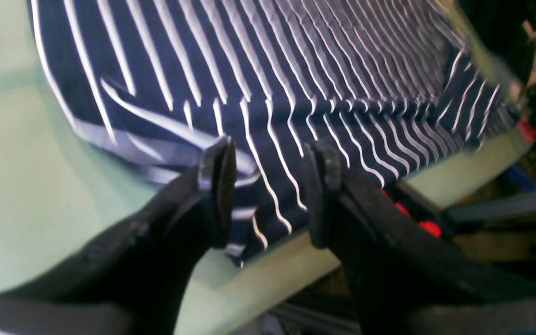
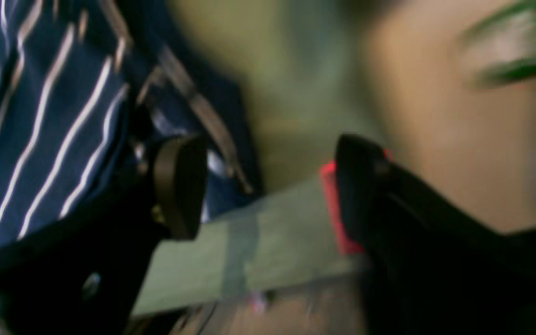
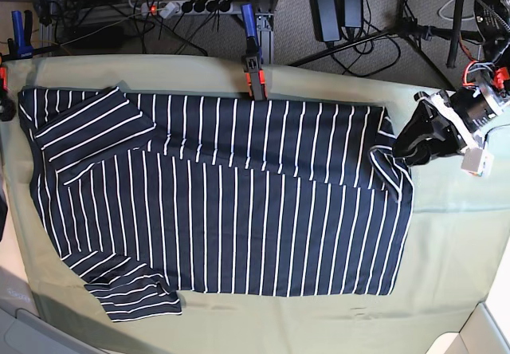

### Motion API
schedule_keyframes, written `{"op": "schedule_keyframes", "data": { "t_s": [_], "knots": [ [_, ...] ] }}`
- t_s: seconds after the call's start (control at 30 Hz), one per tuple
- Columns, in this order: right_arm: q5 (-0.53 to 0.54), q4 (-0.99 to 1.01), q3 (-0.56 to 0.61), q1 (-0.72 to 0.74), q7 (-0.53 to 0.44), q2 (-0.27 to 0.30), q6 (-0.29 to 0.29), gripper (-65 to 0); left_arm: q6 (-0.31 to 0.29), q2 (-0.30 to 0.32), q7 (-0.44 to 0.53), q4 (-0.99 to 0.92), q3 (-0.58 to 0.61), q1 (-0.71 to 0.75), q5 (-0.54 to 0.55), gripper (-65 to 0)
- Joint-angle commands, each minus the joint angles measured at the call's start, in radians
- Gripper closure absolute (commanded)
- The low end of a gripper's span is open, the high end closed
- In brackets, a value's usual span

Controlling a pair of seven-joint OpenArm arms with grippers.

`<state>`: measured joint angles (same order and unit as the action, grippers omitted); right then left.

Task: Fold the T-shirt properly
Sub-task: 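Open both grippers and move the left gripper off the shirt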

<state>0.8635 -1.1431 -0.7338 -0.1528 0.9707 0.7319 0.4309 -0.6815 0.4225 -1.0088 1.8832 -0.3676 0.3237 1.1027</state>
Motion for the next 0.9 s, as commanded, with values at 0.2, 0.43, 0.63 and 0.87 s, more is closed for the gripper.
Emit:
{"op": "schedule_keyframes", "data": {
  "t_s": [0.2, 0.43, 0.63, 0.87],
  "knots": [
    [-0.064, -0.025, 0.020, 0.307, -0.064, 0.063, 0.011, -42.8, -0.017, 0.052, 0.054, 0.059, -0.006, -0.002, -0.003, -27.3],
    [-0.248, 0.135, 0.276, 0.578, -0.255, 0.062, -0.080, -42.8, -0.017, 0.069, 0.039, 0.059, -0.007, -0.002, -0.005, -27.3],
    [-0.350, 0.420, 0.458, 0.716, -0.408, 0.010, -0.137, -42.8, -0.017, 0.107, 0.039, 0.059, -0.007, 0.008, 0.000, -27.3],
    [-0.452, 0.581, 0.471, 0.742, -0.455, -0.100, -0.110, -42.8, -0.017, 0.113, 0.040, 0.059, -0.007, 0.009, 0.001, -27.3]
  ]
}}
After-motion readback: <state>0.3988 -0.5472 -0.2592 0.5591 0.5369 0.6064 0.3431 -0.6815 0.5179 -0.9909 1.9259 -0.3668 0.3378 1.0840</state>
